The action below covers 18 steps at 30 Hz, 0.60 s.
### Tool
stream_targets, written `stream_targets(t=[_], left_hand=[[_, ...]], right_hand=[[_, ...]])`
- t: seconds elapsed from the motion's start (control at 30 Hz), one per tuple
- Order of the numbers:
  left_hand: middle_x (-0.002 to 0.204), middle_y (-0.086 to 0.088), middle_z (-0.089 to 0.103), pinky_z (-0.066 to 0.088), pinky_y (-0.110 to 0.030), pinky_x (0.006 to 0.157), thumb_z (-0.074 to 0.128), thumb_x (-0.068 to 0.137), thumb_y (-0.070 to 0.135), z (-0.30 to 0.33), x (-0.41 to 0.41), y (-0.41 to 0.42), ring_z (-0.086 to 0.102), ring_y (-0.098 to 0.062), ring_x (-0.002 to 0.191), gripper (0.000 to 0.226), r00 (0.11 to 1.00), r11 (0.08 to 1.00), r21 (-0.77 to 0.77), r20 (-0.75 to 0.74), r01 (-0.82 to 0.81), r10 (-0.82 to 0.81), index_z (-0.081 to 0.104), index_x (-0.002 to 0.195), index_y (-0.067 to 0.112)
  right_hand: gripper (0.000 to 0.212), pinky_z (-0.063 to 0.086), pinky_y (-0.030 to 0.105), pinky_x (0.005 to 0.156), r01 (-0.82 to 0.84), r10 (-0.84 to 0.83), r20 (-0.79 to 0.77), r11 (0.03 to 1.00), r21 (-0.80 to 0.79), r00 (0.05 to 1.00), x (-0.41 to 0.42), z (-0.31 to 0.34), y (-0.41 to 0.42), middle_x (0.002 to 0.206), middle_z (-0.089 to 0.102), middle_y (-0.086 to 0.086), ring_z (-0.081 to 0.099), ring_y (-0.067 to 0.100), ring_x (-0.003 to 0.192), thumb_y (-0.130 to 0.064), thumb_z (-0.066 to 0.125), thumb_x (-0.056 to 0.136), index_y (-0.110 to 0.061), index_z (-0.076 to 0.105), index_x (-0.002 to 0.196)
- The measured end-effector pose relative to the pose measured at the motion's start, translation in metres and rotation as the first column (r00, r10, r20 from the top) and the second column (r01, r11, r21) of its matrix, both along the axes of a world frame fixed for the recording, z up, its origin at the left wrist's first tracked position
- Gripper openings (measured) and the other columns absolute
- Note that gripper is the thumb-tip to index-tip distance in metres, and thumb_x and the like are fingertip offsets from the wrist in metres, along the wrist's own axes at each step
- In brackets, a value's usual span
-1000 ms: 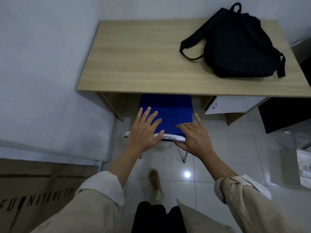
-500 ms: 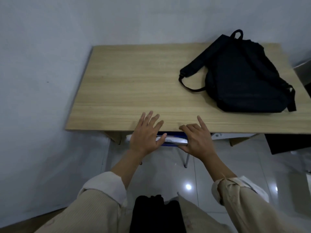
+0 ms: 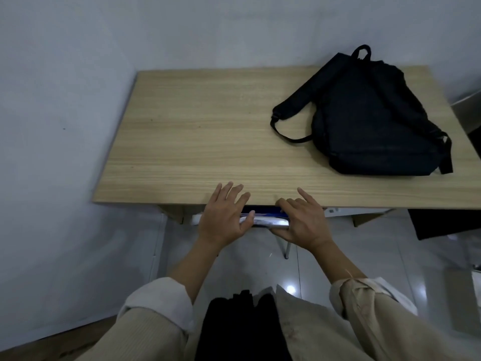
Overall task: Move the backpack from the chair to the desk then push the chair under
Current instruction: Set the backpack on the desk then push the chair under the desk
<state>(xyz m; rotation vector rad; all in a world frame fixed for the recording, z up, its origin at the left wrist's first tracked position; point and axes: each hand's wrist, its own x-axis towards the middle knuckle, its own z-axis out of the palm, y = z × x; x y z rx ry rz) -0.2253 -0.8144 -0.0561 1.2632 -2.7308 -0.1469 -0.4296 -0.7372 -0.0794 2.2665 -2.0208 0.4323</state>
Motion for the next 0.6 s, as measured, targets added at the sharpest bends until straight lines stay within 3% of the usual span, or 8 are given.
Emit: stream_targets(t=[0.23,0.4,0.6], left_hand=[[0.128,-0.010,0.063,0.034,-0.046,0.113,0.037,0.089,0.048,-0.0025,-0.0059,0.0020,0.054,-0.031,0.124,0.054,0.999,1.000,0.019,0.029,-0.015,0.014,0.064,0.119,0.012],[0.123,-0.011,0.066,0.040,-0.046,0.109,0.040,0.089,0.047,-0.0030,-0.0060,0.0015,0.059,-0.030,0.118,0.052,1.000,1.000,0.003,0.011,0.000,0.000,0.066,0.115,0.011],[0.124,-0.012,0.066,0.039,-0.046,0.109,0.039,0.089,0.048,-0.0042,-0.0073,0.0013,0.059,-0.030,0.117,0.053,1.000,1.000,-0.018,0.016,0.001,-0.001,0.066,0.115,0.011]], right_hand=[[0.063,0.052,0.033,0.085,0.011,-0.005,0.103,0.999,-0.051,0.995,-0.0058,-0.0029,0.0008,0.058,0.062,-0.001,0.059,0.020,0.053,-0.075,0.053,0.075,-0.014,0.063,0.084],[0.057,0.034,0.025,0.057,0.037,-0.031,0.074,0.997,-0.071,0.997,-0.0066,-0.0024,0.0004,0.059,0.061,0.000,0.052,0.020,0.051,-0.070,0.048,0.081,-0.014,0.061,0.081],[0.056,0.041,0.029,0.051,0.029,-0.024,0.087,0.998,-0.056,0.996,-0.0079,-0.0010,0.0008,0.060,0.061,0.002,0.053,0.020,0.052,-0.068,0.048,0.082,-0.014,0.061,0.082]])
